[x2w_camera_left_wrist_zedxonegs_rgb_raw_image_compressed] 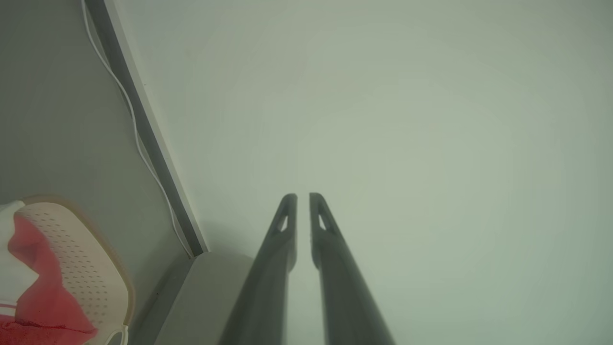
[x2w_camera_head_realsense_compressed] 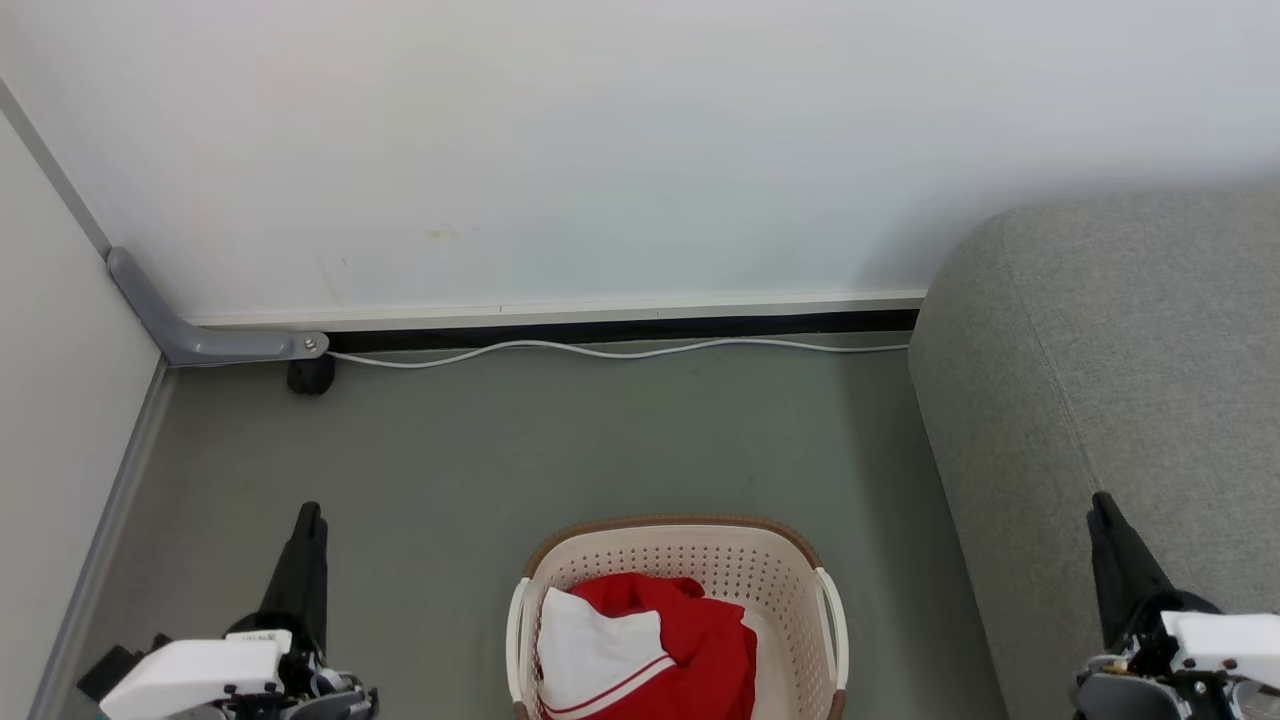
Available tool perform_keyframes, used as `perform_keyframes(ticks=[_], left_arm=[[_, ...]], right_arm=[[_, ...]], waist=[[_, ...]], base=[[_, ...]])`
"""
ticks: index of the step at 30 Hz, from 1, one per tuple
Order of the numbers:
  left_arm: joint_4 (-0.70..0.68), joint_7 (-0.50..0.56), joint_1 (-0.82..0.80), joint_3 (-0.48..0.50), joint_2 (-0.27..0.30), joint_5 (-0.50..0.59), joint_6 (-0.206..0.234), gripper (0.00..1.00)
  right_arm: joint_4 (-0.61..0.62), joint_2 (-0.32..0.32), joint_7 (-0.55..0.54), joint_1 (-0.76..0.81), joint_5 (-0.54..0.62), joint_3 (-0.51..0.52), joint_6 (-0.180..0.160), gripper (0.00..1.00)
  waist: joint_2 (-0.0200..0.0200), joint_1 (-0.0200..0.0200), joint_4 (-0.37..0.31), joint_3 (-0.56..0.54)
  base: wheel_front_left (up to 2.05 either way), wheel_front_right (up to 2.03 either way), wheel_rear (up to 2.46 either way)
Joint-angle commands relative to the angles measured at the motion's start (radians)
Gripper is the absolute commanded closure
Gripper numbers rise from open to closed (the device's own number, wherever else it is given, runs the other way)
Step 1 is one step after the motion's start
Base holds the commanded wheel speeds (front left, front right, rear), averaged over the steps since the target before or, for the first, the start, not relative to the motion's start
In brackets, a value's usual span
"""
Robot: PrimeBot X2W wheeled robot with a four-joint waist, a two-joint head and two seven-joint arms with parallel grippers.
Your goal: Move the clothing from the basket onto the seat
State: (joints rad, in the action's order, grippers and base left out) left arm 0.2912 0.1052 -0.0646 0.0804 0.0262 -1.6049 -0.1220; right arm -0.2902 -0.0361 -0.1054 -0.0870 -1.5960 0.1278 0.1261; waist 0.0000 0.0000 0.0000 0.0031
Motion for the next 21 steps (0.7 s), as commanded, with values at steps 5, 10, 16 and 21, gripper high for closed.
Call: perform_keyframes(ticks=[5,10,16,21], left_arm=[[0.024,-0.006,0.005,-0.001,-0.010,0.002,0.000,0.00],[0.026,-0.019,-0.006,-0.003,-0.008,0.007,0.000,0.00],[0.029,-0.037,-0.019,-0.009,-0.002,0.018,-0.001,0.00],[0.033,-0.054,-0.032,-0.019,0.004,0.032,-0.001,0.00]], right_arm=[[-0.022,0.008,0.003,0.007,0.003,-0.007,0.000,0.00],[-0.024,0.005,0.010,-0.007,0.010,-0.018,0.000,0.00],[-0.028,-0.003,0.024,-0.027,0.020,-0.037,0.001,0.00],[-0.033,-0.012,0.041,-0.045,0.029,-0.058,0.001,0.00]], waist=[[0.0000,0.0003,0.000,0.003],[0.0000,0.0020,-0.001,0.000],[0.0000,0.0001,-0.001,0.004],[0.0000,0.0001,-0.002,0.005]], base=[[0.00,0.00,0.00],[0.00,0.00,0.00],[0.00,0.00,0.00],[0.00,0.00,0.00]])
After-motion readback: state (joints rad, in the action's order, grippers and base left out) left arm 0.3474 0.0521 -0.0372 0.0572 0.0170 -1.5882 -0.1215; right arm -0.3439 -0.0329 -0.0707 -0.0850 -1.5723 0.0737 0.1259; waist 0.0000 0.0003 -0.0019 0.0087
